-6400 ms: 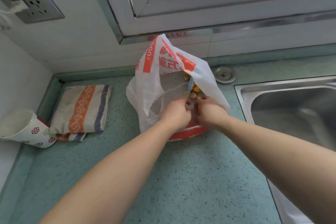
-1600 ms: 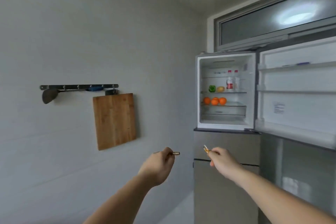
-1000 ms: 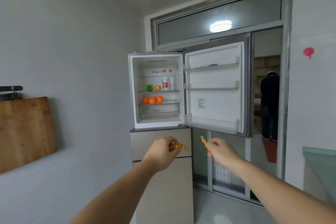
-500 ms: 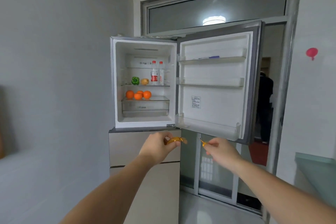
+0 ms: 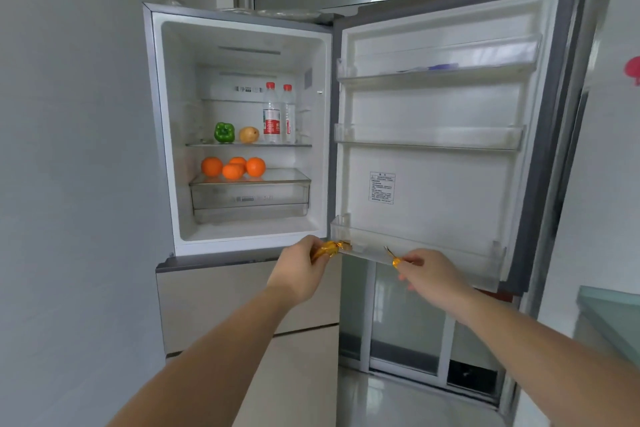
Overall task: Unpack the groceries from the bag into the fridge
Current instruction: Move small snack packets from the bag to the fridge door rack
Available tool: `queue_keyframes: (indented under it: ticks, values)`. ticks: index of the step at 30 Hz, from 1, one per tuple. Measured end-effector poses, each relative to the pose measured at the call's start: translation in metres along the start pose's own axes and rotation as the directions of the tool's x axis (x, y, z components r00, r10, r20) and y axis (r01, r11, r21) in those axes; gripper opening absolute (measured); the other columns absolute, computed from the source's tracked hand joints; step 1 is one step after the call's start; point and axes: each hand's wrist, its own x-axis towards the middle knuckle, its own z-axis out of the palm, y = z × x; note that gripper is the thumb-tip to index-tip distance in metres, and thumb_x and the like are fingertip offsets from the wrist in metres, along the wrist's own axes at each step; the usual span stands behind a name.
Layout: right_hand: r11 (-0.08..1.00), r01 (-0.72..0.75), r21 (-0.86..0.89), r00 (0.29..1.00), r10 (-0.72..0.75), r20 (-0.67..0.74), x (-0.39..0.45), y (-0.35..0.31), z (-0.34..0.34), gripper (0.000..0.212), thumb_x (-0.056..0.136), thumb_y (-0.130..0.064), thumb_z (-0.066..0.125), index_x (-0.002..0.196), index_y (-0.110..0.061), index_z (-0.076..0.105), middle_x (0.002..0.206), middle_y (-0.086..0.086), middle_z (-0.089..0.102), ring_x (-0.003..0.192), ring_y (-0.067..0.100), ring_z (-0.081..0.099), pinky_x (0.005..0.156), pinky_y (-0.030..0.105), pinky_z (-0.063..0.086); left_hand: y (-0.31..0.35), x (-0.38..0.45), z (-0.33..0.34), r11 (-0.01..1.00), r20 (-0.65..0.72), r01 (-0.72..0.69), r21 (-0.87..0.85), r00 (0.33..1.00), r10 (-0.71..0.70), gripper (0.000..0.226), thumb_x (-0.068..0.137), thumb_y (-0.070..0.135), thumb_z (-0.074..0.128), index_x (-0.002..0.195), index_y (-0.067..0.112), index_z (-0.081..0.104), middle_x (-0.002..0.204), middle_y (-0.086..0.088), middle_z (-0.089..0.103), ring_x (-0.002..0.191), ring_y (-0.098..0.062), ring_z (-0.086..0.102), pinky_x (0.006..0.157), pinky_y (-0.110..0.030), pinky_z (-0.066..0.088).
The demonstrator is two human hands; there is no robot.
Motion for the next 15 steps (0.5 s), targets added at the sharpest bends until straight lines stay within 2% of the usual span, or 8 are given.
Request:
queue_keyframes:
  ticks: [3,5,10,13,15]
  values:
    - [1.000,0.009,0.012,1.000,-0.009,-0.023,0.044,0.006,0.007,0.018,0.087,-0.025,0.058,0.078,-0.014,0.068,0.081,0.008,0.071,0.074,0.025,0.065,0.068,0.030,0.046,-0.013,0.039,0.017,1.000,0.025,-0.014,0.024,1.000,0.013,0.014,0.098,0.028,0.053,0.108,0.020,0.057,0.080,0.009,0.056,0.067,-0.006,0.050,0.056,-0.013,0.035]
    - [0.999,0.031,0.045,0.999,-0.030,-0.026,0.073,0.013,0.011,0.012,0.087,-0.026,0.059,0.080,-0.021,0.068,0.081,0.002,0.070,0.078,0.023,0.065,0.070,0.031,0.048,-0.020,0.062,0.028,0.999,0.037,-0.020,0.046,0.999,0.018,0.013,0.097,0.027,0.054,0.108,0.020,0.058,0.088,0.007,0.058,0.073,-0.006,0.052,0.058,-0.012,0.035]
    - [0.988,0.142,0.060,0.988,-0.138,-0.073,0.157,0.018,0.007,0.009,0.088,-0.027,0.059,0.087,-0.023,0.067,0.078,0.000,0.066,0.065,0.014,0.055,0.054,0.024,0.040,-0.025,0.140,0.044,0.994,0.054,-0.037,0.101,0.998,0.032,0.012,0.096,0.028,0.055,0.106,0.022,0.060,0.091,0.006,0.061,0.075,-0.010,0.055,0.059,-0.015,0.038]
    - [0.980,0.188,0.062,0.980,-0.182,-0.085,0.198,0.024,0.009,0.006,0.087,-0.025,0.061,0.086,-0.024,0.068,0.077,0.003,0.068,0.058,0.015,0.052,0.051,0.023,0.040,-0.033,0.178,0.060,0.993,0.044,-0.030,0.117,0.999,0.025,0.014,0.096,0.030,0.056,0.107,0.023,0.061,0.093,0.005,0.063,0.078,-0.011,0.056,0.062,-0.016,0.040]
    - [0.983,0.184,0.027,0.982,-0.182,-0.053,0.217,0.035,0.015,0.007,0.085,-0.024,0.062,0.083,-0.024,0.069,0.076,0.004,0.069,0.059,0.017,0.054,0.054,0.024,0.041,-0.044,0.196,0.077,0.988,0.085,-0.047,0.145,0.996,0.035,0.015,0.096,0.029,0.057,0.108,0.022,0.062,0.095,0.005,0.063,0.083,-0.012,0.057,0.066,-0.018,0.043]
